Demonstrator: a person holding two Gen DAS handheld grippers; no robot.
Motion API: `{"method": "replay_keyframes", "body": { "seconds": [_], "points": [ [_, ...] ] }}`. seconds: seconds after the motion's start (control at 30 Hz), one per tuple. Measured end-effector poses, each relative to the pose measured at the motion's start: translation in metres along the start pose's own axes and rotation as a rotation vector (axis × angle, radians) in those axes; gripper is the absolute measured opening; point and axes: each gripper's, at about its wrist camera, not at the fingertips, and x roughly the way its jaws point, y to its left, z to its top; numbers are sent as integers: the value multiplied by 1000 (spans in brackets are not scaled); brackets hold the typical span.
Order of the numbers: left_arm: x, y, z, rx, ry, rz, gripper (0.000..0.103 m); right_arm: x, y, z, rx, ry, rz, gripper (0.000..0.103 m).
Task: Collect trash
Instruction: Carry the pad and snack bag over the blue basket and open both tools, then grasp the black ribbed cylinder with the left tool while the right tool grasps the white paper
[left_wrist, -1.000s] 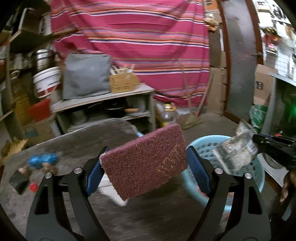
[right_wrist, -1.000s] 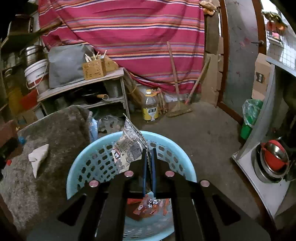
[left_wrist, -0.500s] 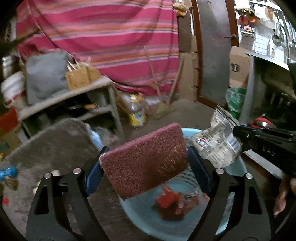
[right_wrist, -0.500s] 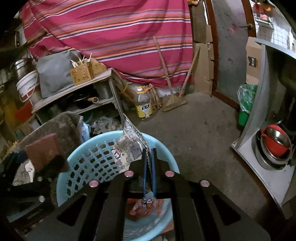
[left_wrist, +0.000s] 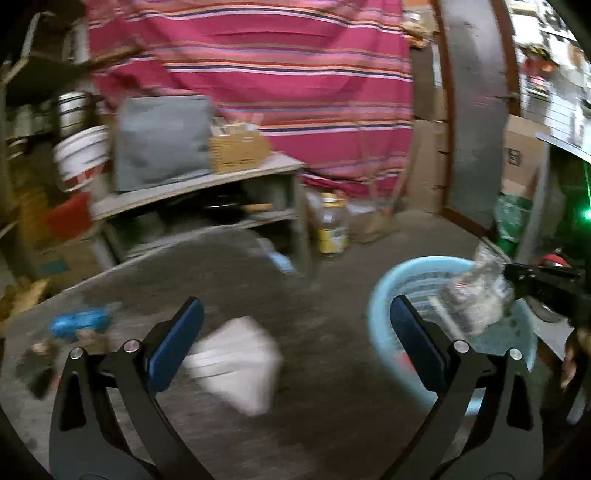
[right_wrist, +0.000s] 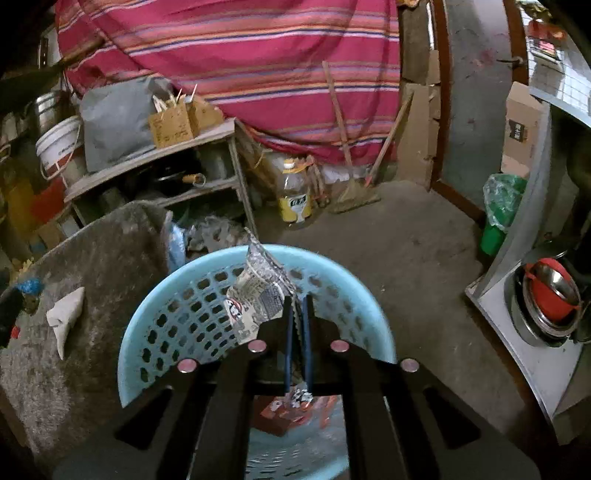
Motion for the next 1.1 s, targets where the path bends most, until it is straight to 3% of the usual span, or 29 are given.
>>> {"method": "replay_keyframes", "body": {
  "seconds": [0.07,0.13,0.17,0.33,0.53,0.77,0.9,1.1],
  "points": [
    [-14,36,-8,-20,-2,48,98,6,11,-2,-10,22,-26,11],
    [-26,71,-16,-29,1,101,98,11,23,-3,-28,37,-60,51],
    [-30,86,-19,-34,4,128,98,11,27,-3,-34,35,-72,82],
    [-40,173,-44,-88,34,267,98,7,60,-1,-100,2,-120,83],
    [-41,260,-64,-179,89,361,98,-6,116,-1,-103,-31,-21,84],
    [-45,326,-91,-261,146,400,98,-2,197,-14,-200,-20,83,86],
    [-32,347,-108,-247,197,437,98,6,229,-20,-250,-3,103,86],
    [-3,374,-115,-283,255,379,98,24,257,-25,-297,37,99,86]
  ]
}}
